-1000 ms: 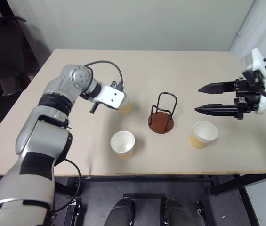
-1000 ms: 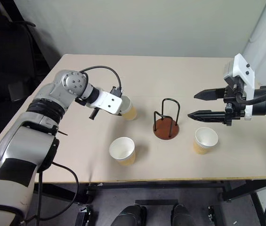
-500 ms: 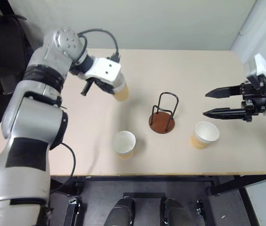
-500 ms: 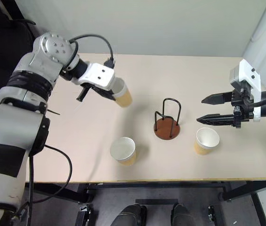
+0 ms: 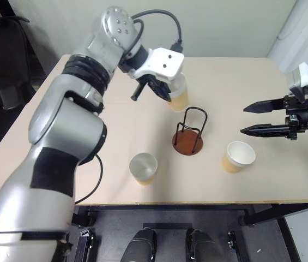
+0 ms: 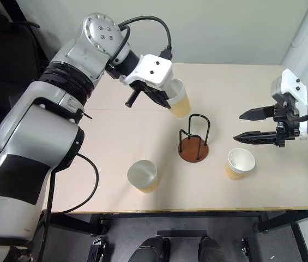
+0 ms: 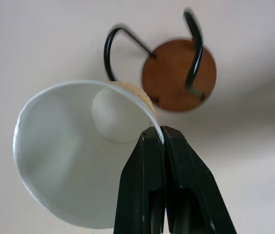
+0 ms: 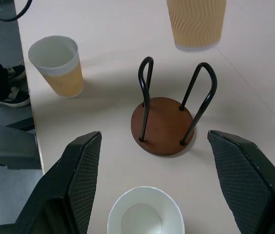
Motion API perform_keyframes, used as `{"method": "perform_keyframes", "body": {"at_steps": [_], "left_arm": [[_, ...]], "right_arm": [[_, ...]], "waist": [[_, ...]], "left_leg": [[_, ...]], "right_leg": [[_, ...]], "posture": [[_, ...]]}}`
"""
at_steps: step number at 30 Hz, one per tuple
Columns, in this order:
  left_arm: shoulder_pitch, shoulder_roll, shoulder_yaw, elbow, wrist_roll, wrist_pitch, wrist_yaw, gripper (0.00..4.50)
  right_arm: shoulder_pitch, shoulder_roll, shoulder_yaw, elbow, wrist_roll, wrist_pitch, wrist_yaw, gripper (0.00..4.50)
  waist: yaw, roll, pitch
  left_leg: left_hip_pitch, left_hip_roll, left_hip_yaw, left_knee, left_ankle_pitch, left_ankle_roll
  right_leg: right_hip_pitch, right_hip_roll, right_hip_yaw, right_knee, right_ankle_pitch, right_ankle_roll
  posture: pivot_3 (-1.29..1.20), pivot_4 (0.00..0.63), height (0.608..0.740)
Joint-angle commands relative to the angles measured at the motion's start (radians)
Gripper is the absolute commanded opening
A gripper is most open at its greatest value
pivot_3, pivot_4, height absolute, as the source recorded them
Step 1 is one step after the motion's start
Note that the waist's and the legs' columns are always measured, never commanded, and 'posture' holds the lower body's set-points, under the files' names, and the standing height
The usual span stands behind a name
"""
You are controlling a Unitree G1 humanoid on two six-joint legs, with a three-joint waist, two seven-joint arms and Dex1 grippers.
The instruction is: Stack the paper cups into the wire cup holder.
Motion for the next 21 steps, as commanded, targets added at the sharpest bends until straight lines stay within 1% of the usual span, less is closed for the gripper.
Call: {"method": "perform_keyframes", "body": {"at_steps": [1, 6, 9, 13, 21], "left_arm": [[-0.018, 0.024, -0.097, -0.094, -0.146, 0.042, -0.03, 0.05], [-0.018, 0.036, -0.198, -0.145, -0.244, 0.053, -0.03, 0.05], [-0.02, 0.042, -0.232, -0.15, -0.27, 0.046, -0.03, 0.05], [-0.018, 0.026, -0.238, -0.121, -0.248, 0.005, -0.03, 0.05], [-0.009, -0.014, -0.186, -0.05, -0.167, -0.068, -0.03, 0.05]], "right_arm": [[-0.006, -0.027, -0.036, -0.02, 0.0, -0.003, 0.0, 3.53], [0.0, -0.029, -0.044, -0.031, 0.009, 0.01, -0.008, 3.53], [0.001, -0.028, -0.047, -0.036, 0.012, 0.014, -0.012, 3.53], [0.005, -0.025, -0.05, -0.041, 0.015, 0.017, -0.016, 3.53], [0.007, -0.02, -0.053, -0.052, 0.021, 0.024, -0.023, 3.53]], "waist": [[-0.001, 0.0, 0.0], [0.0, 0.0, 0.0], [0.001, 0.0, 0.0], [0.001, 0.0, 0.0], [0.002, 0.0, 0.0]], "left_leg": [[0.0, 0.0, 0.0, 0.001, 0.0, 0.0], [0.001, 0.0, 0.001, 0.003, 0.0, 0.001], [0.0, 0.0, 0.0, 0.007, 0.0, 0.002], [0.001, 0.0, 0.0, 0.012, -0.001, 0.003], [0.001, -0.001, -0.002, 0.016, -0.001, 0.005]], "right_leg": [[0.0, -0.001, 0.0, 0.0, 0.0, 0.0], [0.002, 0.0, -0.001, 0.0, 0.0, 0.001], [0.004, 0.0, -0.001, 0.001, -0.001, 0.001], [0.007, 0.001, -0.001, 0.0, -0.002, -0.001], [0.011, -0.001, 0.001, 0.0, -0.002, 0.0]], "posture": [[0.0, 0.15, 0.74], [0.0, 0.15, 0.74], [0.0, 0.15, 0.74], [0.0, 0.15, 0.74], [0.0, 0.15, 0.74]]}}
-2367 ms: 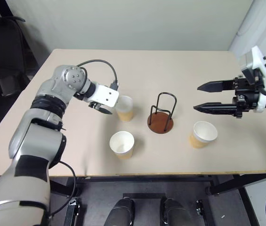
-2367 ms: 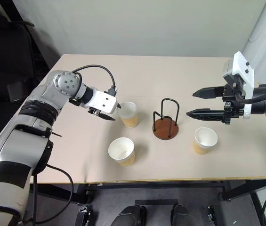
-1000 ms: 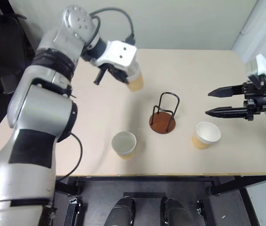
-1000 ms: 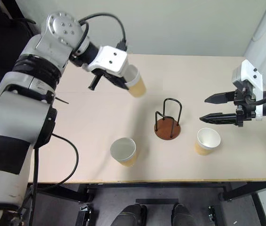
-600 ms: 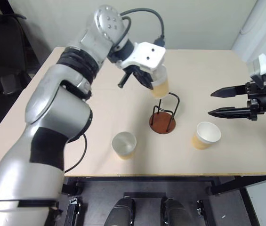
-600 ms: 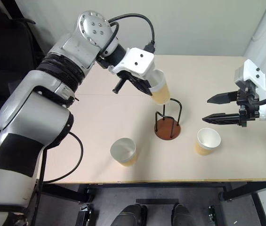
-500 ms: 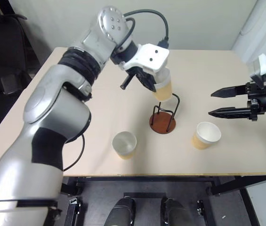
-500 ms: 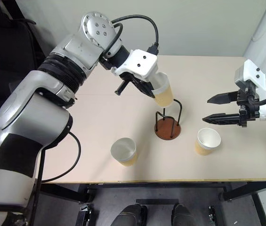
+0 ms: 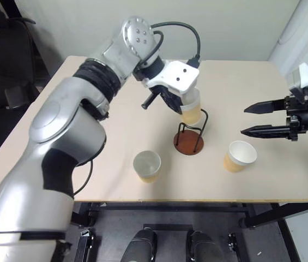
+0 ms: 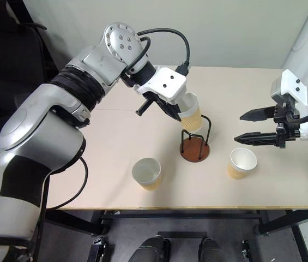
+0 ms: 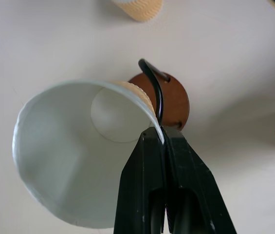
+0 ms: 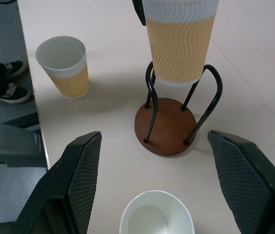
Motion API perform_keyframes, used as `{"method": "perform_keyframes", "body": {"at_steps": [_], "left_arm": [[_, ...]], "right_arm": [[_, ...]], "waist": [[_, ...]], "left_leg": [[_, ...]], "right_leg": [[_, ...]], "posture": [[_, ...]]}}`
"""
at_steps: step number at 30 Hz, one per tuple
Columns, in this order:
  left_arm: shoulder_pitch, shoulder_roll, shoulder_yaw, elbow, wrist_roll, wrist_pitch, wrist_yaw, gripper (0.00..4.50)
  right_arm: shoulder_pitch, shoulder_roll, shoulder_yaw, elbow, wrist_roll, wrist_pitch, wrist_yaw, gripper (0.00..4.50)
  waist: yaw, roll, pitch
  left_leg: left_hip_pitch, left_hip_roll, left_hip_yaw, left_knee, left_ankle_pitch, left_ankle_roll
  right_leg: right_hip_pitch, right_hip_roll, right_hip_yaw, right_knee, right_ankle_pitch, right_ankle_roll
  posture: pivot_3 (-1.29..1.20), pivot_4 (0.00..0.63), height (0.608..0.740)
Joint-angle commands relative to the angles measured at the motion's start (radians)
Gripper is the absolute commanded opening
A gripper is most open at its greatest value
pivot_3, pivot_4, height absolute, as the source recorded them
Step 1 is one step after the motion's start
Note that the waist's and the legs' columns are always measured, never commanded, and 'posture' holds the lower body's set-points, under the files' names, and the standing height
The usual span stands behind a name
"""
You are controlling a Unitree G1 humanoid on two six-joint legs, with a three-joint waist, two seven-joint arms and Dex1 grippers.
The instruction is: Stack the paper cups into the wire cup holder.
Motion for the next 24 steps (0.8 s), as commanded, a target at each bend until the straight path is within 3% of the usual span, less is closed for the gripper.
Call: {"method": "perform_keyframes", "body": {"at_steps": [1, 8, 9, 12, 21, 22, 24], "left_arm": [[-0.01, -0.014, 0.055, 0.028, 0.038, -0.04, -0.03, 0.05], [0.003, -0.051, 0.126, 0.069, 0.113, -0.069, -0.03, 0.05], [0.004, -0.056, 0.137, 0.073, 0.122, -0.07, -0.03, 0.22], [0.007, -0.063, 0.153, 0.076, 0.14, -0.073, -0.03, 0.97], [0.012, -0.072, 0.182, 0.073, 0.141, -0.072, -0.03, 4.24], [0.013, -0.075, 0.196, 0.073, 0.133, -0.06, -0.03, 4.48], [0.015, -0.078, 0.234, 0.076, 0.122, -0.038, -0.03, 4.48]], "right_arm": [[-0.006, -0.012, -0.043, -0.019, 0.015, 0.003, -0.007, 3.53], [0.001, -0.014, -0.044, -0.022, 0.017, 0.004, -0.007, 3.53], [0.002, -0.015, -0.045, -0.022, 0.017, 0.004, -0.008, 3.53], [0.007, -0.017, -0.047, -0.024, 0.019, 0.004, -0.008, 3.53], [0.017, -0.02, -0.052, -0.03, 0.018, 0.003, -0.011, 3.53], [0.017, -0.02, -0.052, -0.031, 0.019, 0.003, -0.013, 3.53], [0.017, -0.02, -0.054, -0.034, 0.02, 0.008, -0.019, 3.53]], "waist": [[0.0, 0.0, 0.0], [0.002, 0.0, 0.0], [0.002, 0.0, 0.0], [0.003, 0.0, 0.0], [0.004, 0.0, 0.0], [0.005, 0.0, 0.0], [0.004, 0.0, 0.0]], "left_leg": [[0.0, 0.0, 0.001, 0.0, 0.0, 0.0], [-0.001, 0.0, 0.0, -0.001, -0.001, 0.001], [-0.001, 0.0, 0.0, -0.001, -0.001, 0.001], [-0.001, 0.0, 0.0, -0.001, -0.002, 0.001], [-0.001, -0.001, 0.001, -0.001, -0.003, 0.002], [-0.001, 0.0, 0.0, -0.001, -0.003, 0.002], [-0.001, -0.001, 0.001, -0.001, -0.003, 0.002]], "right_leg": [[0.0, 0.001, -0.001, 0.0, 0.0, 0.0], [0.0, 0.0, 0.0, 0.0, -0.003, 0.002], [0.0, 0.0, 0.0, 0.0, -0.003, 0.002], [0.0, 0.0, 0.0, 0.0, -0.003, 0.003], [0.0, 0.0, 0.0, -0.001, -0.004, 0.004], [0.0, 0.0, 0.0, -0.001, -0.004, 0.004], [0.0, 0.001, 0.0, -0.001, -0.004, 0.003]], "posture": [[0.0, 0.15, 0.74], [0.0, 0.15, 0.74], [0.0, 0.15, 0.74], [0.0, 0.15, 0.74], [0.0, 0.15, 0.74], [0.0, 0.15, 0.74], [0.0, 0.15, 0.74]]}}
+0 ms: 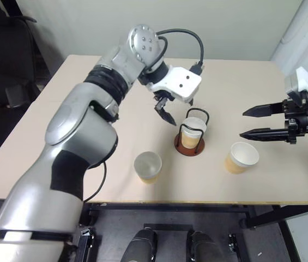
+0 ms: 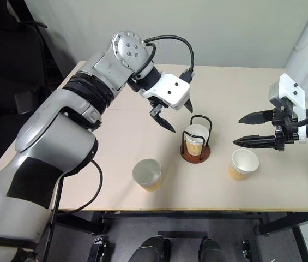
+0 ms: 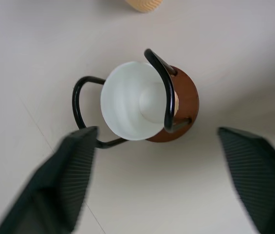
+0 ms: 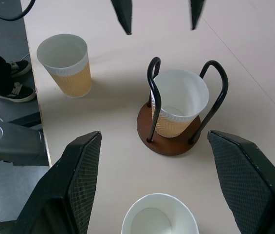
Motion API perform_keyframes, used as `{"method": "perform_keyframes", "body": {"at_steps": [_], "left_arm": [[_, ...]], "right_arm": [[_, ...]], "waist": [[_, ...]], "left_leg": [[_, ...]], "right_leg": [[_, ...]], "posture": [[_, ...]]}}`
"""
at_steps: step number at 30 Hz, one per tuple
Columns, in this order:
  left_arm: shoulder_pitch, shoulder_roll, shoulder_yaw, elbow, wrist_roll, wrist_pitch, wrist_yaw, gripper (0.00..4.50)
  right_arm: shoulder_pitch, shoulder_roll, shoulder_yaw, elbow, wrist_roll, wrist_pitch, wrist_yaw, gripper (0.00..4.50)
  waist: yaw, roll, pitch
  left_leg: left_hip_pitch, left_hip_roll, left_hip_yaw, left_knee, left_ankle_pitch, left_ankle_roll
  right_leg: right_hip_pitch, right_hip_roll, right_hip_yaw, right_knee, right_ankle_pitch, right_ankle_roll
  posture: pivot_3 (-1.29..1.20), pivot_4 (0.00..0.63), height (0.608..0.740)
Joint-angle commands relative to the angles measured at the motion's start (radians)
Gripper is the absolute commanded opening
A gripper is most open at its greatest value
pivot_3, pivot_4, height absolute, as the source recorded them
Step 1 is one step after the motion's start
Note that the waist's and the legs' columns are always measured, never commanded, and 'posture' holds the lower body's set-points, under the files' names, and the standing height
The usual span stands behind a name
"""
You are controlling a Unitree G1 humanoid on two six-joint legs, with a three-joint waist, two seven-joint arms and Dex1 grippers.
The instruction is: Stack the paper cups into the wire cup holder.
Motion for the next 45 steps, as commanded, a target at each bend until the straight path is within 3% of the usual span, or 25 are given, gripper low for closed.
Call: {"method": "perform_keyframes", "body": {"at_steps": [1, 9, 16, 23, 26, 33, 45], "left_arm": [[-0.01, -0.005, 0.096, 0.002, -0.025, 0.031, -0.029, 4.48], [-0.013, 0.067, 0.214, 0.016, 0.015, 0.13, -0.029, 4.48], [0.073, 0.262, -0.046, -0.313, -0.2, 0.268, -0.029, 4.48], [0.026, 0.468, -0.37, -0.602, -0.414, 0.305, -0.029, 4.48], [0.007, 0.505, -0.446, -0.665, -0.453, 0.303, -0.029, 4.48], [-0.014, 0.541, -0.514, -0.755, -0.497, 0.302, -0.029, 4.48], [0.003, 0.575, -0.576, -0.769, -0.448, 0.204, -0.029, 4.48]], "right_arm": [[-0.007, -0.02, -0.051, -0.023, 0.01, 0.003, -0.015, 3.53], [0.017, -0.039, -0.065, -0.048, 0.028, 0.028, -0.016, 3.53], [0.022, -0.052, -0.066, -0.043, 0.035, 0.023, -0.008, 3.53], [0.005, -0.052, -0.043, -0.029, 0.026, 0.009, 0.011, 3.53], [0.006, -0.051, -0.04, -0.028, 0.024, 0.008, 0.015, 3.53], [0.019, -0.049, -0.045, -0.036, 0.03, 0.014, 0.018, 3.53], [0.019, -0.043, -0.042, -0.044, 0.036, 0.021, 0.018, 3.53]], "waist": [[0.0, 0.0, 0.0], [-0.003, 0.0, 0.0], [-0.001, 0.002, 0.0], [0.0, 0.002, -0.001], [0.0, 0.002, 0.0], [-0.002, 0.002, 0.0], [-0.005, 0.003, 0.0]], "left_leg": [[0.0, 0.0, 0.0, 0.0, 0.0, 0.0], [0.001, 0.0, 0.001, -0.001, -0.001, -0.001], [0.001, 0.001, -0.001, 0.0, -0.002, -0.003], [0.001, 0.0, 0.0, -0.001, -0.002, -0.004], [0.001, 0.0, -0.002, -0.001, -0.003, -0.004], [0.002, 0.001, -0.003, 0.0, -0.003, -0.004], [0.003, 0.001, -0.005, -0.001, -0.004, -0.006]], "right_leg": [[0.0, 0.0, 0.0, 0.0, 0.0, 0.0], [-0.001, 0.001, 0.0, 0.0, -0.001, -0.001], [-0.001, 0.001, 0.0, 0.001, -0.002, -0.003], [-0.001, 0.002, -0.003, 0.001, -0.002, -0.004], [0.0, 0.002, -0.003, 0.0, -0.003, -0.004], [0.001, 0.0, -0.001, 0.001, -0.002, -0.004], [0.001, 0.001, -0.001, 0.001, -0.004, -0.006]], "posture": [[0.0, 0.15, 0.74], [0.0, 0.15, 0.74], [0.0, 0.15, 0.74], [0.0, 0.15, 0.74], [0.0, 0.15, 0.74], [0.0, 0.15, 0.74], [0.0, 0.15, 0.74]]}}
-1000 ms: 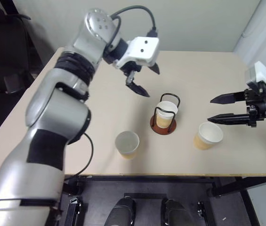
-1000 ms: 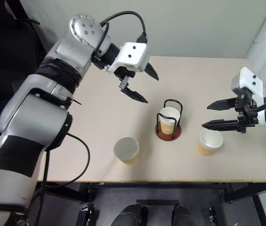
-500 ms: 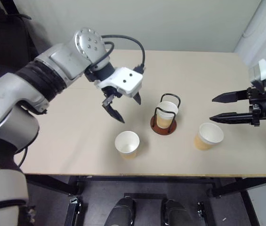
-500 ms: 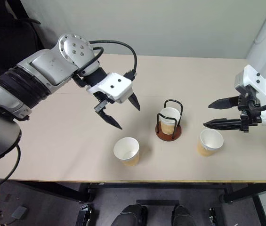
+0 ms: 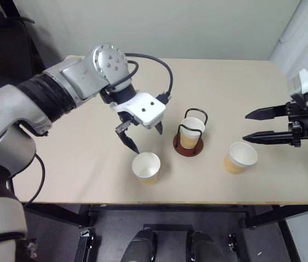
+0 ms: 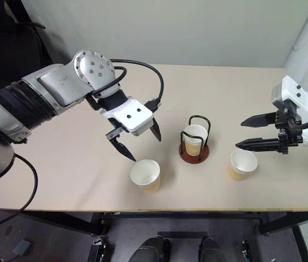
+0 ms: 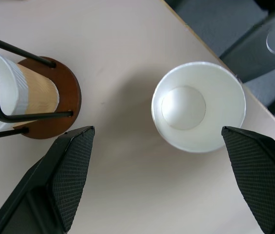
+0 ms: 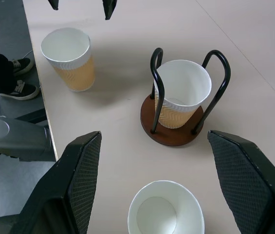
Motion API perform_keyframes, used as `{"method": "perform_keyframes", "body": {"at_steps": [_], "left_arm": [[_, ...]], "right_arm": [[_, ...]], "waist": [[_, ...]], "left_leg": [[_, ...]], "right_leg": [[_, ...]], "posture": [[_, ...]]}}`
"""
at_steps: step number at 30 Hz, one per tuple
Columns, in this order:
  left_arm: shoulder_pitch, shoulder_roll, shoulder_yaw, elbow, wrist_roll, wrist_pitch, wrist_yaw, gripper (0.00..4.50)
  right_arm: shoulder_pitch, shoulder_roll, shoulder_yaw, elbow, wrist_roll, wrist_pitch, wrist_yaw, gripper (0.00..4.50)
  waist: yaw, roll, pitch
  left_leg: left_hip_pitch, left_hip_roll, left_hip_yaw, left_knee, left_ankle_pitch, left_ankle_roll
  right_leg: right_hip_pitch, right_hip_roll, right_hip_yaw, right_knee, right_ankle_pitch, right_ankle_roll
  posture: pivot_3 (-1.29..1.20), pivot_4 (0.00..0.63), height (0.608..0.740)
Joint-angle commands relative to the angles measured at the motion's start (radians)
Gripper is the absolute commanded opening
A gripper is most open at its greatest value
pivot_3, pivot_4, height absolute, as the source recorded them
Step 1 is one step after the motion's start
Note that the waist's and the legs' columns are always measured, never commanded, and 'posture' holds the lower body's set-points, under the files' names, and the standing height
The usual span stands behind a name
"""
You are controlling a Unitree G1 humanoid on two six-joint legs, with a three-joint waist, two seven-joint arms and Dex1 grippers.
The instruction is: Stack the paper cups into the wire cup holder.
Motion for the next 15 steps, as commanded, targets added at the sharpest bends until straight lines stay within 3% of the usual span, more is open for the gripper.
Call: {"method": "perform_keyframes", "body": {"at_steps": [1, 15], "left_arm": [[-0.015, 0.031, -0.015, -0.023, -0.003, -0.016, -0.028, 4.48], [0.067, 0.021, 0.028, -0.056, 0.069, -0.031, -0.028, 4.48]], "right_arm": [[-0.011, -0.011, -0.019, -0.017, 0.011, -0.003, 0.005, 3.53], [-0.025, 0.001, -0.011, -0.017, 0.015, 0.001, 0.005, 3.53]], "waist": [[-0.001, 0.0, 0.0], [0.0, 0.0, 0.0]], "left_leg": [[0.001, 0.0, 0.001, 0.0, 0.0, -0.001], [0.001, 0.0, 0.0, 0.0, -0.002, -0.001]], "right_leg": [[0.0, 0.001, -0.001, 0.0, 0.0, 0.0], [0.0, 0.0, -0.001, 0.0, -0.002, -0.002]], "posture": [[0.0, 0.15, 0.74], [0.0, 0.15, 0.74]]}}
